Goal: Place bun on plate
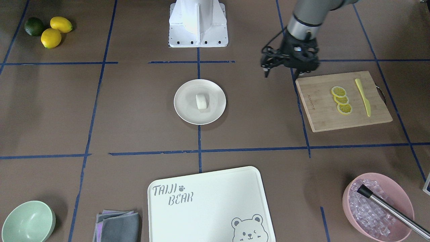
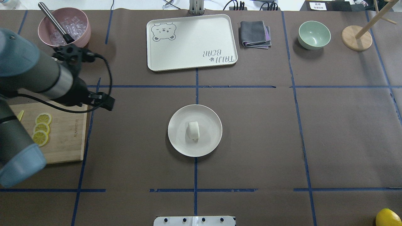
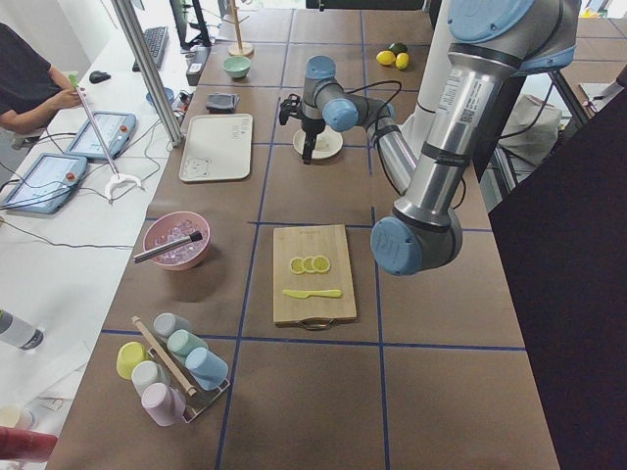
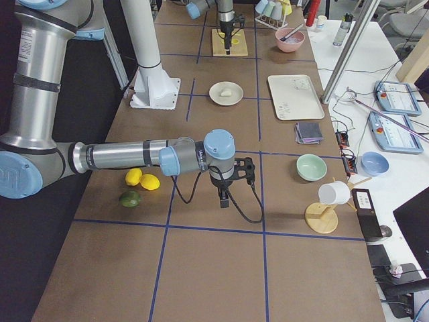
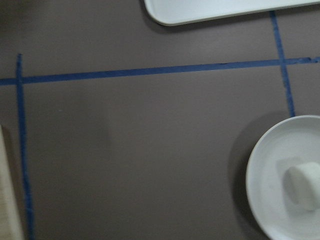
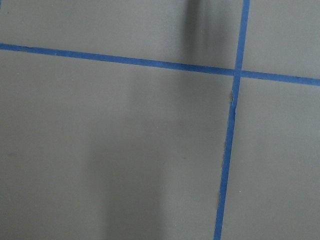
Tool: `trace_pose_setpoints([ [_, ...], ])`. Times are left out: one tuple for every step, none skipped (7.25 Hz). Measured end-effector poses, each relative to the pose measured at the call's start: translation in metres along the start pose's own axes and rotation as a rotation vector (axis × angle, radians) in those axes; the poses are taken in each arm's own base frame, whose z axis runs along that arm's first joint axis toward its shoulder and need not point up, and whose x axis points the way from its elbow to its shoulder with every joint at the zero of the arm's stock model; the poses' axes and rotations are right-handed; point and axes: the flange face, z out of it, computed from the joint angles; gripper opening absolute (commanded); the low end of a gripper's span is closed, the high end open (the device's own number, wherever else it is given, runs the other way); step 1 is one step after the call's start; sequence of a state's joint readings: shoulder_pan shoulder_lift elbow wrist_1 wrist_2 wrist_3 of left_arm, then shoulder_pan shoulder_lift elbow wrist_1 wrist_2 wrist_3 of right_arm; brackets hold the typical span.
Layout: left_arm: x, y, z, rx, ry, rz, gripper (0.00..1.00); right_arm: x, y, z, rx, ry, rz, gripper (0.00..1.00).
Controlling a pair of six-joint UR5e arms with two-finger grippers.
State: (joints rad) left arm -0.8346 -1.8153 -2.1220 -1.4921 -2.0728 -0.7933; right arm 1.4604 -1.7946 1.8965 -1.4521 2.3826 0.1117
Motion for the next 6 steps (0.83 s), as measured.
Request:
trace_pose_setpoints([
  [-0.074,-0.002,-0.016,-0.029,-0.007,0.037,1.00,0.000,-0.001,0.000,0.000,-0.001,0.000,1.00],
  [-0.151,-0.009,-0.029,-0.045,-0.016,0.069,1.00,0.000,-0.003,0.000,0.000,-0.001,-0.001,1.00],
  [-0.240,-0.019,-0.034,-0.057,-0.037,0.101,1.00,0.003,-0.003,-0.001,0.002,0.000,-0.001,1.00],
  [-0.329,-0.026,-0.035,-0.072,-0.060,0.141,1.00,0.009,-0.002,-0.001,0.002,-0.006,-0.007,1.00],
  [-0.401,-0.025,-0.040,-0.088,-0.072,0.154,1.00,0.016,0.000,0.001,-0.003,-0.021,-0.022,1.00],
  [-0.442,-0.019,-0.045,-0.102,-0.064,0.129,1.00,0.029,0.004,0.004,-0.010,-0.034,-0.047,1.00],
])
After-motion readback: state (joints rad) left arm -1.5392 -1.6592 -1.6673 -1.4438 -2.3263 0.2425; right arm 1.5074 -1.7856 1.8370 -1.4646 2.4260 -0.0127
